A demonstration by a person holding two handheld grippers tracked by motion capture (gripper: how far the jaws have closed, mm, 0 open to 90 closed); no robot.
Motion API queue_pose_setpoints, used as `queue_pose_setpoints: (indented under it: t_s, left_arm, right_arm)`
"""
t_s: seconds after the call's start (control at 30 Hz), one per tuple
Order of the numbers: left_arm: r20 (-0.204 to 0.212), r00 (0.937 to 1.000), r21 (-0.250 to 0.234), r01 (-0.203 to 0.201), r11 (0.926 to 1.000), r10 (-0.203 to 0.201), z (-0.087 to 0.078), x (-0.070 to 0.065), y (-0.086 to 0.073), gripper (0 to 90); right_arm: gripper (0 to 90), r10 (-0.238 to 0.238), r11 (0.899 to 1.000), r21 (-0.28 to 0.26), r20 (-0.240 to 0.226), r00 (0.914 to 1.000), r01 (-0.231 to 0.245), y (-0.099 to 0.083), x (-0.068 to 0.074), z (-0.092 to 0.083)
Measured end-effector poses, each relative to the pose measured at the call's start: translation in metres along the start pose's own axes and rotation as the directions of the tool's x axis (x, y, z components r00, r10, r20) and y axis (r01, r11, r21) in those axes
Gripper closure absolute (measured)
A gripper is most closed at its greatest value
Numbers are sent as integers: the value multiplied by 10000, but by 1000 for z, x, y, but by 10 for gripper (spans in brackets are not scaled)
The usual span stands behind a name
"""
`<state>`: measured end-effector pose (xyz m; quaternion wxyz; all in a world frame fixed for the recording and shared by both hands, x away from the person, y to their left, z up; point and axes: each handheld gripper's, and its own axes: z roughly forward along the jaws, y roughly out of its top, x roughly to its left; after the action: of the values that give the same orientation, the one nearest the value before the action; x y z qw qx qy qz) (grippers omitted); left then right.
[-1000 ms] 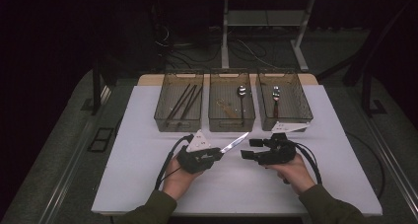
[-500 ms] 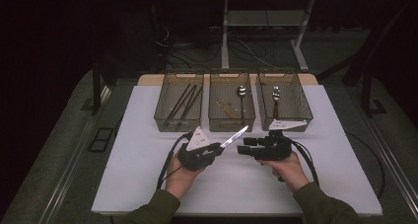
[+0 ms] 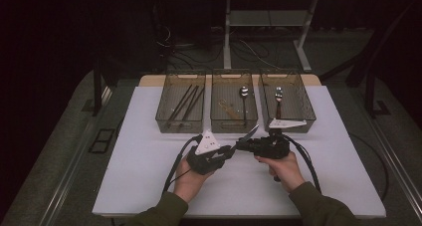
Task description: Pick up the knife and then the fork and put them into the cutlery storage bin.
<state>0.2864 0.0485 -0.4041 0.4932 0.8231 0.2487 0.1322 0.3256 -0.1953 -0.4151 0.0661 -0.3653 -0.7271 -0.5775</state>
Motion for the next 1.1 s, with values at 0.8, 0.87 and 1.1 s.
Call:
queue_pose_setpoints:
  t_s: [0.8, 0.87, 1.1]
  left_arm:
    - [818, 9966, -283, 115, 9995, -91, -17, 20, -9, 478]
    - [788, 9969, -249, 42, 9997, -23, -25, 26, -15, 430]
    - [733, 9964, -161, 441, 9989, -428, -49, 42, -36, 320]
  right_arm:
    - [893, -920, 9935, -611, 636, 9937, 959, 20, -2, -43]
    - [893, -990, 9931, -539, 926, 9908, 1042, 23, -5, -50]
    - [893, -1122, 9918, -427, 1630, 9802, 1207, 33, -14, -71]
